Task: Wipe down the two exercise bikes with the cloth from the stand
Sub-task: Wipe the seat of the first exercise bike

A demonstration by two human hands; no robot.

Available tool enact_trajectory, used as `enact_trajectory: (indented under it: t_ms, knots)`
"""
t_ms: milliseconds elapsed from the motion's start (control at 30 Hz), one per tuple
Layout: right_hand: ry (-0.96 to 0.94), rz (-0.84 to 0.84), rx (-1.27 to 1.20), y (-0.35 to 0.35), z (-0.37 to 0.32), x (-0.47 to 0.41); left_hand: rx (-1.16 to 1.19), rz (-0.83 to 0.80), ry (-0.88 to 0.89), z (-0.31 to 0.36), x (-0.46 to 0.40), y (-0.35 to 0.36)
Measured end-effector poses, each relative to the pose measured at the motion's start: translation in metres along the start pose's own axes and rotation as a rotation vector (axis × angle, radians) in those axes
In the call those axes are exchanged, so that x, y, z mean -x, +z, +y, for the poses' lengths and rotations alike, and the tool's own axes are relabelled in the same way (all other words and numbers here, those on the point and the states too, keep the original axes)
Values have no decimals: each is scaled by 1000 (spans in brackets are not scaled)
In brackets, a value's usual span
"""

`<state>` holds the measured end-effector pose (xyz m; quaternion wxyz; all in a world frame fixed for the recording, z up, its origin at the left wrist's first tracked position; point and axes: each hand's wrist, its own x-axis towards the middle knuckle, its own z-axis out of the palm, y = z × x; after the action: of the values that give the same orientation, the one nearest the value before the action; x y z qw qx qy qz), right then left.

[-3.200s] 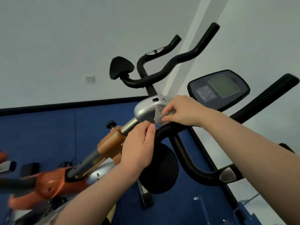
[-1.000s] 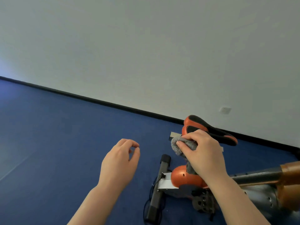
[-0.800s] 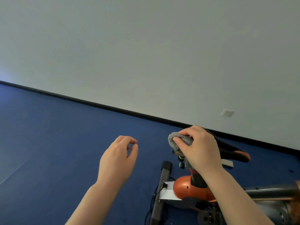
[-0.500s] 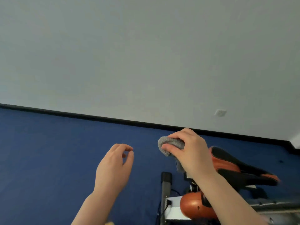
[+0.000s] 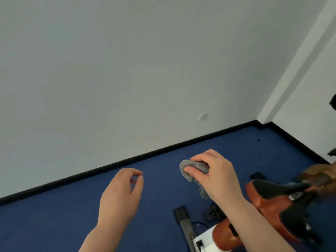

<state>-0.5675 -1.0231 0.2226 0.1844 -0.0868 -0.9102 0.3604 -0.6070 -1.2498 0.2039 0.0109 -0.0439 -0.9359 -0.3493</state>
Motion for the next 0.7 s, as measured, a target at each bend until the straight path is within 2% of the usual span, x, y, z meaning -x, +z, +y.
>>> enact_trajectory:
  t_ms: [100,233,467,700]
  knots:
    - [88,83,20,3,19,-32,-12,-84,166,21,-54,19]
    - [194,223,0,6,47,-83,-79,-112,378,55,-140,42]
    - [354,366,102,-14,89,-170,-132,-180,544,112,-271,82]
    - [496,456,287,-30,125,-232,-152,-352,659,163,-368,150]
